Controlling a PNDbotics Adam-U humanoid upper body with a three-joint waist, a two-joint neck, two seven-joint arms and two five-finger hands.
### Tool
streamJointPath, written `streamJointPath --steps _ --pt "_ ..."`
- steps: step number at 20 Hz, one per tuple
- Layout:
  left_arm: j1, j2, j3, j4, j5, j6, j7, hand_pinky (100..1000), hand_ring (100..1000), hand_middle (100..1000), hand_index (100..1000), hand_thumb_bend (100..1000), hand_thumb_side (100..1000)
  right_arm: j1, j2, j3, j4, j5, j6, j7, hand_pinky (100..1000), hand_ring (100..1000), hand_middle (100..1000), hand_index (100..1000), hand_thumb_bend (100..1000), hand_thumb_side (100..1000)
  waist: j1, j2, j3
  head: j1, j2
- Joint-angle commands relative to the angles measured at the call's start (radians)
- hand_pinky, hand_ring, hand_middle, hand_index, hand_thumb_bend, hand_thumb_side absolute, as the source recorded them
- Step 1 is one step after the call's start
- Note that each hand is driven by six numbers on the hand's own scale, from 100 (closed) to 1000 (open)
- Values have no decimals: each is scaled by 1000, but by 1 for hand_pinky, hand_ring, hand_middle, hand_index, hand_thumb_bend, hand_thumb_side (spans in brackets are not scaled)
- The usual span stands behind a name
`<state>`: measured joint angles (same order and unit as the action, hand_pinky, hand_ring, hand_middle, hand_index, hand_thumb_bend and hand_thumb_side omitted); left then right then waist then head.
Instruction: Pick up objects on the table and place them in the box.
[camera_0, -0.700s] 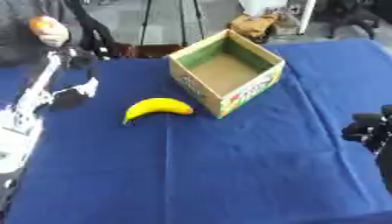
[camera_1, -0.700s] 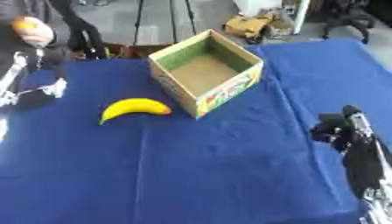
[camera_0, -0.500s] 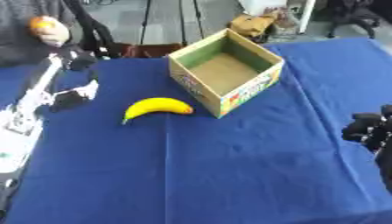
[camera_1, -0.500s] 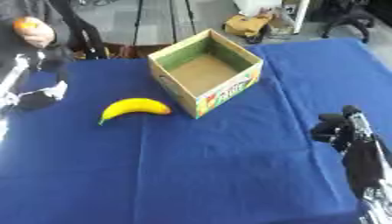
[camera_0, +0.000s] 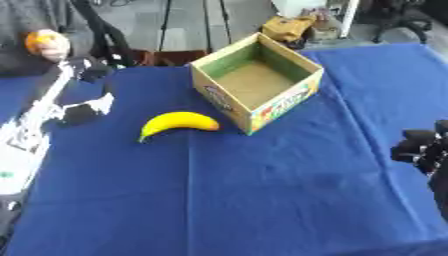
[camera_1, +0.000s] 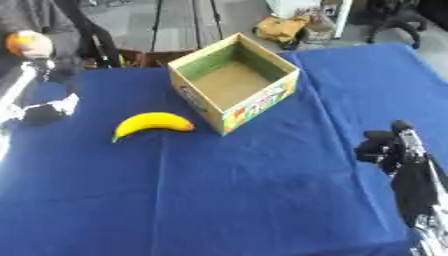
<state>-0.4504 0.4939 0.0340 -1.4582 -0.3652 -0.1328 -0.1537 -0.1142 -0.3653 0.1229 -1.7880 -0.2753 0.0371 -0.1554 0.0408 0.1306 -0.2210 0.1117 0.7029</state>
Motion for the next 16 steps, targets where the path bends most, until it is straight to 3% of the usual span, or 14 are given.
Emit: streamJointPath --steps 1,9,16 --pt "-49 35 -17 17 -33 -1 -20 762 731 658 737 235 100 -6 -14 -8 -8 7 -2 3 663 612 522 657 100 936 -3 -15 -1 0 7" --pt "-234 9 -129 208 -162 -22 -133 798 748 689 789 348 100 -5 -11 -2 -10 7 0 10 663 612 522 657 100 937 -10 -16 -12 12 7" --pt "-374 -61 -157 393 -276 -53 -227 813 744 677 791 393 100 -9 -7 4 -9 5 3 16 663 612 522 657 100 939 -14 -13 -27 21 7"
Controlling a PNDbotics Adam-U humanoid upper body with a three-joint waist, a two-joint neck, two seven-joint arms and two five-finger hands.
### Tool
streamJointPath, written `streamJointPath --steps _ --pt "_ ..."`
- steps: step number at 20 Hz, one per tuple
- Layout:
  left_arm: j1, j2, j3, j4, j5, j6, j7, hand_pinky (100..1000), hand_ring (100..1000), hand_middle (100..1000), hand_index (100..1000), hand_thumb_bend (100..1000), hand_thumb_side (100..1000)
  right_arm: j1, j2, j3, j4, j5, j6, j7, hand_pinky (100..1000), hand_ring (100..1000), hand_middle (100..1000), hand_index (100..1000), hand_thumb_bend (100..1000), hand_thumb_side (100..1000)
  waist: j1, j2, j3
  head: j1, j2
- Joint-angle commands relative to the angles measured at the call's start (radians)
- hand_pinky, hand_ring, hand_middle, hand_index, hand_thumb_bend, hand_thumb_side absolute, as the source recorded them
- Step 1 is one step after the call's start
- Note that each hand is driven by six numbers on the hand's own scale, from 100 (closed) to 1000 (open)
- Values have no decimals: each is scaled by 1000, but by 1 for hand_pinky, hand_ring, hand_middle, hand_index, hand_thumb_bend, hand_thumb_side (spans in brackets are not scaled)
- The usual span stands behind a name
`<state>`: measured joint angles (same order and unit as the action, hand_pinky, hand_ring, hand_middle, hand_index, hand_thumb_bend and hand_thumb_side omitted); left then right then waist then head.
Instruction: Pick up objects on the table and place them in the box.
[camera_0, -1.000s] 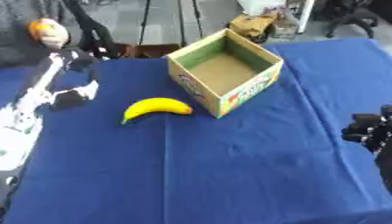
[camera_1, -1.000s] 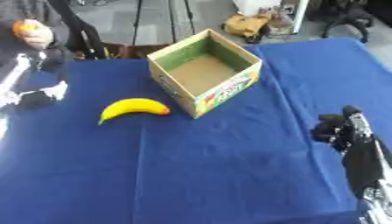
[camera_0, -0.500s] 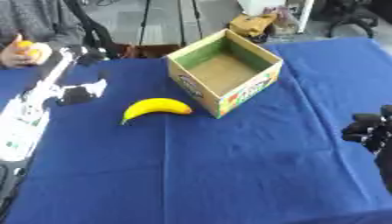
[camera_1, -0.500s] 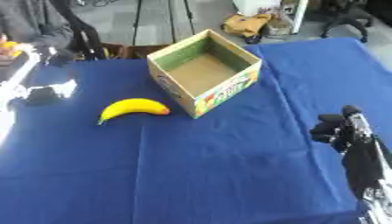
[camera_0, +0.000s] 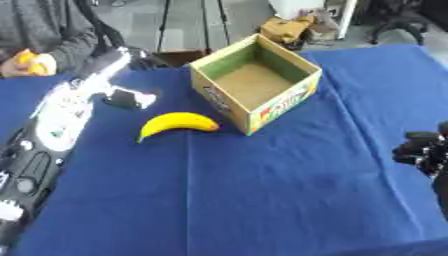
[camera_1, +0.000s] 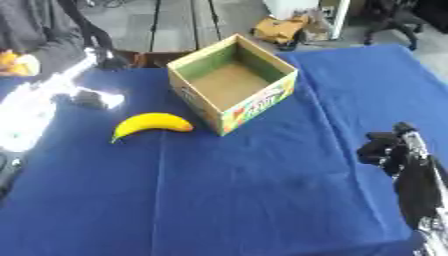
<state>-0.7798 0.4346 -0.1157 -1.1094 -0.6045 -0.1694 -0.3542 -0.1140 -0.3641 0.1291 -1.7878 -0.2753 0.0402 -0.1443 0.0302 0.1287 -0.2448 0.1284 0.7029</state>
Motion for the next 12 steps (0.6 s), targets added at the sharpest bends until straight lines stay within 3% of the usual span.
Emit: streamJointPath --steps 1,8,12 --pt "-62 -9 -12 70 -52 -24 -38 813 743 676 790 396 100 -9 -8 -1 -9 5 0 6 663 612 522 657 100 940 -4 -11 -6 7 7" --pt "-137 -54 -9 232 -169 -82 -89 799 707 646 773 396 114 -10 -6 5 -8 4 3 12 663 612 522 657 100 941 -5 -10 -20 14 7" --pt "-153 -103 51 299 -392 -136 -71 788 695 640 773 399 137 -9 -3 6 -5 6 4 14 663 612 522 657 100 942 -7 -10 -23 16 8"
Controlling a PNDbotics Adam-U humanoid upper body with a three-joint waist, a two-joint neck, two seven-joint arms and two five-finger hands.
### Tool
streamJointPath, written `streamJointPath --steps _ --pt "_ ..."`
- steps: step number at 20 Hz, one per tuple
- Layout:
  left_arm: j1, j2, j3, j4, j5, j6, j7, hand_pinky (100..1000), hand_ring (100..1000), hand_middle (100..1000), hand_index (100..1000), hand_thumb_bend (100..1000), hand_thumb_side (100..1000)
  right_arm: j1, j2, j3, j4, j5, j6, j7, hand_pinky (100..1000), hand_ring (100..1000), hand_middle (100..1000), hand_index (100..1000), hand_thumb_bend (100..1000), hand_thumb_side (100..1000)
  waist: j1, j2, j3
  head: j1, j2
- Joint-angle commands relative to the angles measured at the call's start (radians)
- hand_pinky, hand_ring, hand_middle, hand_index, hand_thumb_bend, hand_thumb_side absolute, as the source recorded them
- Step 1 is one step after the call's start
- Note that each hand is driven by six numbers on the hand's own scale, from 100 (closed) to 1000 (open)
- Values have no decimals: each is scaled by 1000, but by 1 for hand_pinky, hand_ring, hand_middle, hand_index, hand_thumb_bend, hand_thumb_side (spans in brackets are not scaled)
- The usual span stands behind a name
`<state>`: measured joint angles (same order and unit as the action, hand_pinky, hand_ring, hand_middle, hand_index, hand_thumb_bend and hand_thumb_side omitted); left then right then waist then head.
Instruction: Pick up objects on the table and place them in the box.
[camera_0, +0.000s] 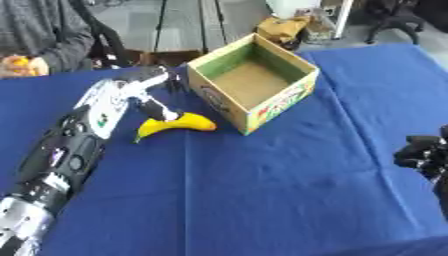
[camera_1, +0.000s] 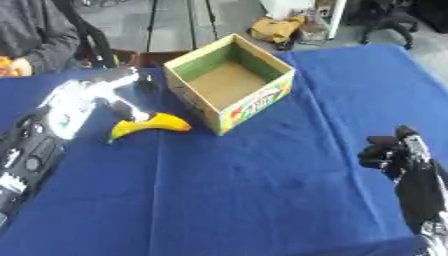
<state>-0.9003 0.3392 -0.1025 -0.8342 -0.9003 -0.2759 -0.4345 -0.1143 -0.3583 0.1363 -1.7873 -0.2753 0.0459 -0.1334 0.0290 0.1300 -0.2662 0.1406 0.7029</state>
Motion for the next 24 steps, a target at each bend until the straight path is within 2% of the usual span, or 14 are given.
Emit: streamJointPath --steps 1,8,15,24 --pt "-35 -13 47 38 -123 -40 14 786 692 639 773 402 142 -9 -8 -1 -5 6 -2 4 663 613 522 657 100 942 -5 -11 -1 4 8" --pt "-44 -26 72 83 -189 -56 38 776 679 628 769 400 145 -9 -8 -1 -3 6 -3 6 663 613 522 657 100 942 -5 -12 -5 4 8" --pt "-40 -29 73 92 -187 -56 48 757 656 608 748 375 141 -10 -8 -1 -2 6 -3 6 663 613 522 657 100 942 -5 -12 -7 4 6" --pt "-37 -28 73 96 -176 -55 38 687 570 539 676 341 135 -11 -8 -2 0 7 -3 7 663 613 522 657 100 943 -4 -12 -8 3 5"
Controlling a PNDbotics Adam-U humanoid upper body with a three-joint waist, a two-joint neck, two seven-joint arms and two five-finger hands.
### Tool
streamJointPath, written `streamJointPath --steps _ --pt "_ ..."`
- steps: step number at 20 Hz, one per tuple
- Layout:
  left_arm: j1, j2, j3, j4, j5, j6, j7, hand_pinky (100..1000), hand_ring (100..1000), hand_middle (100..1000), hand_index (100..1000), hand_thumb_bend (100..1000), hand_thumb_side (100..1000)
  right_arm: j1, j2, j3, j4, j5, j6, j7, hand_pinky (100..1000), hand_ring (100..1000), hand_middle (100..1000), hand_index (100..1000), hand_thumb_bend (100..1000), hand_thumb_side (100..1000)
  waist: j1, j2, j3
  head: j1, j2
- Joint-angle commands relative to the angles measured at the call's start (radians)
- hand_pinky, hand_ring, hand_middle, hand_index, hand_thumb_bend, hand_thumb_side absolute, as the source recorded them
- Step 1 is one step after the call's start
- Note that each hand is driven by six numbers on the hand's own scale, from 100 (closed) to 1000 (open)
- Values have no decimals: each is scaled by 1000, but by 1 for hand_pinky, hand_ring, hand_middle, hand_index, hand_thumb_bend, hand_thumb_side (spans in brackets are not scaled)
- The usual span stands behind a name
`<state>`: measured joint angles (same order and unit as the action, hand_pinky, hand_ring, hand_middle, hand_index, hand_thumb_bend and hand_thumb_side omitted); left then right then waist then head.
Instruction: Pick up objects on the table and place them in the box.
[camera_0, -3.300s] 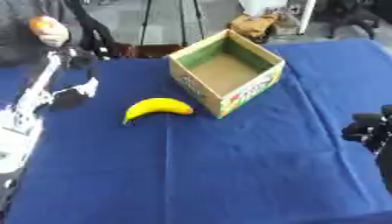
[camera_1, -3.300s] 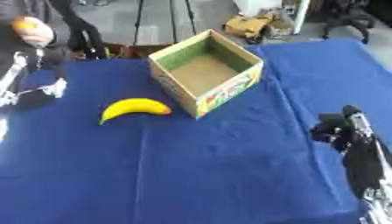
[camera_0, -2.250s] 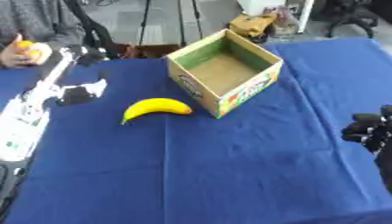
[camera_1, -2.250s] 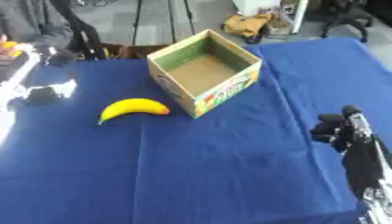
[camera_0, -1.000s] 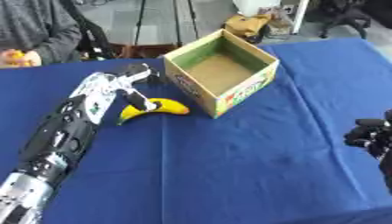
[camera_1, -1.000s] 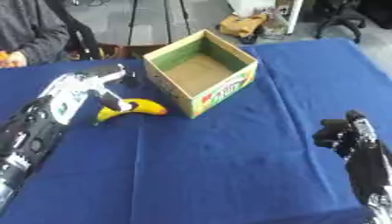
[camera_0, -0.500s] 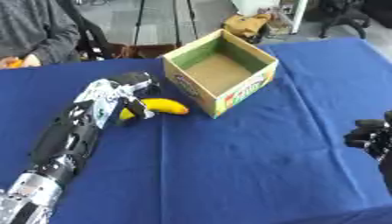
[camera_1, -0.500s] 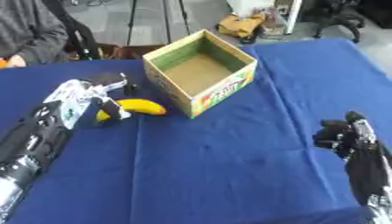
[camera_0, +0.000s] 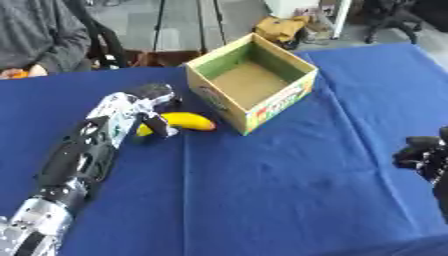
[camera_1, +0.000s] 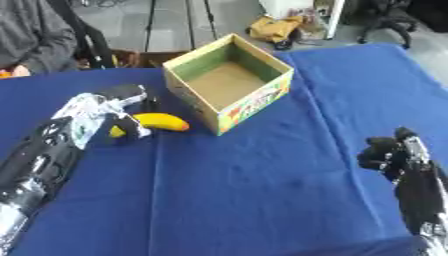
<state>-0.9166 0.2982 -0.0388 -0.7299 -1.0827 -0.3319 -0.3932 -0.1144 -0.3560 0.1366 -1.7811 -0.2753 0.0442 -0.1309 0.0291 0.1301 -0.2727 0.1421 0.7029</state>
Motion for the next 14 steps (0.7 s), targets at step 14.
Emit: streamJointPath --steps 14 --pt "-16 14 13 -14 28 22 35 469 337 301 467 318 100 -11 -9 -4 -4 7 -2 5 663 613 521 657 100 943 -5 -12 -1 0 4"
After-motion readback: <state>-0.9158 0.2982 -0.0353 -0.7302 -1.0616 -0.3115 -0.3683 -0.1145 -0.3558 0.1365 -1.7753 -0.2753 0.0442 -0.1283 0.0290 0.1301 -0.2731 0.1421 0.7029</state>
